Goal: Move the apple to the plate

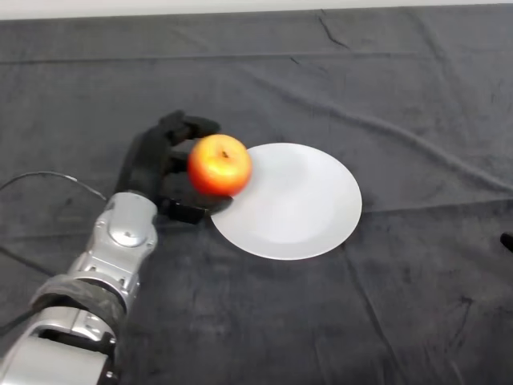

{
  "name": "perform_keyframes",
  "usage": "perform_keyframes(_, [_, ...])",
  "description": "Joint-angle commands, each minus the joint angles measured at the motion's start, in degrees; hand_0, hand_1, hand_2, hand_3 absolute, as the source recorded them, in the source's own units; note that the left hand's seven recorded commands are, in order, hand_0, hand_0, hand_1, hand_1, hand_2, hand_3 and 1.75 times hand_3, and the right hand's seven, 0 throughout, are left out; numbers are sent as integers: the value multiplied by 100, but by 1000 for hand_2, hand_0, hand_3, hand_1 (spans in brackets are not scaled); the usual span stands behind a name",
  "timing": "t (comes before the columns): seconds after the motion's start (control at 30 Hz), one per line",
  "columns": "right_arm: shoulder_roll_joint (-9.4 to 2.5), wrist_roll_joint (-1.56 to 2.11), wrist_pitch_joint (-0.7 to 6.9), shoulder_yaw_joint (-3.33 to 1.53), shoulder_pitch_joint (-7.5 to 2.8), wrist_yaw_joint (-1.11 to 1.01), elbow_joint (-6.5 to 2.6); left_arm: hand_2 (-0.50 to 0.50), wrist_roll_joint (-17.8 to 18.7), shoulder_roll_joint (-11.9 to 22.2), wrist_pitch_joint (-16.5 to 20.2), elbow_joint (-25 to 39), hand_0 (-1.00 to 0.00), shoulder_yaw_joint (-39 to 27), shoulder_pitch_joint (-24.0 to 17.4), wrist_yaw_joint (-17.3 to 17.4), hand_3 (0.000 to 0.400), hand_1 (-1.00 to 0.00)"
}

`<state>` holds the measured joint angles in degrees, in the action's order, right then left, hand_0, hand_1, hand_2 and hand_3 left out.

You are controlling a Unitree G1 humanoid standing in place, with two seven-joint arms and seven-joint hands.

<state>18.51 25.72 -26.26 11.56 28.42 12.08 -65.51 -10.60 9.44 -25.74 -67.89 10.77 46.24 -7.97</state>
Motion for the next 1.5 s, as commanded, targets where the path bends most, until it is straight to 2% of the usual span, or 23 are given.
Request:
perform_keyframes(0.03, [-220, 68, 372, 71, -280, -3, -448, 0, -150, -45, -174, 171, -1000, 164, 390, 101, 400, -1000])
perform_keyframes(0.5, [-220, 71, 365, 70, -275, -6, -460, 0, -134, -299, -214, -41, -1000, 862, 454, 87, 400, -1000])
perform_keyframes(0.87, [-219, 73, 359, 69, -271, -8, -470, 0, -115, -245, -210, -105, -1000, 1397, 466, 66, 400, -1000])
perform_keyframes(1.03, [-219, 74, 356, 68, -269, -9, -475, -106, -233, -197, -187, -96, -1000, 1620, 472, -89, 400, -788])
perform_keyframes(1.07, [-218, 74, 356, 68, -268, -9, -476, -178, -260, -190, -179, -93, -933, 1665, 474, -128, 373, -576])
perform_keyframes(1.1, [-218, 74, 355, 68, -268, -9, -477, -186, -286, -184, -170, -90, -729, 1706, 477, -163, 292, -357])
perform_keyframes(1.13, [-218, 74, 355, 68, -267, -10, -478, -196, -309, -178, -163, -88, -643, 1742, 479, -196, 257, -251])
perform_keyframes(1.17, [-218, 75, 354, 68, -267, -10, -479, -31, -335, -170, -156, -85, -63, 1782, 481, -232, 25, 0])
perform_keyframes(1.2, [-218, 75, 353, 68, -266, -10, -480, 0, -358, -164, -148, -83, 0, 1817, 484, -265, 0, 0])
perform_keyframes(1.5, [-218, 77, 348, 67, -263, -12, -489, 0, -470, -114, -89, -65, 0, 2016, 544, -460, 0, 0])
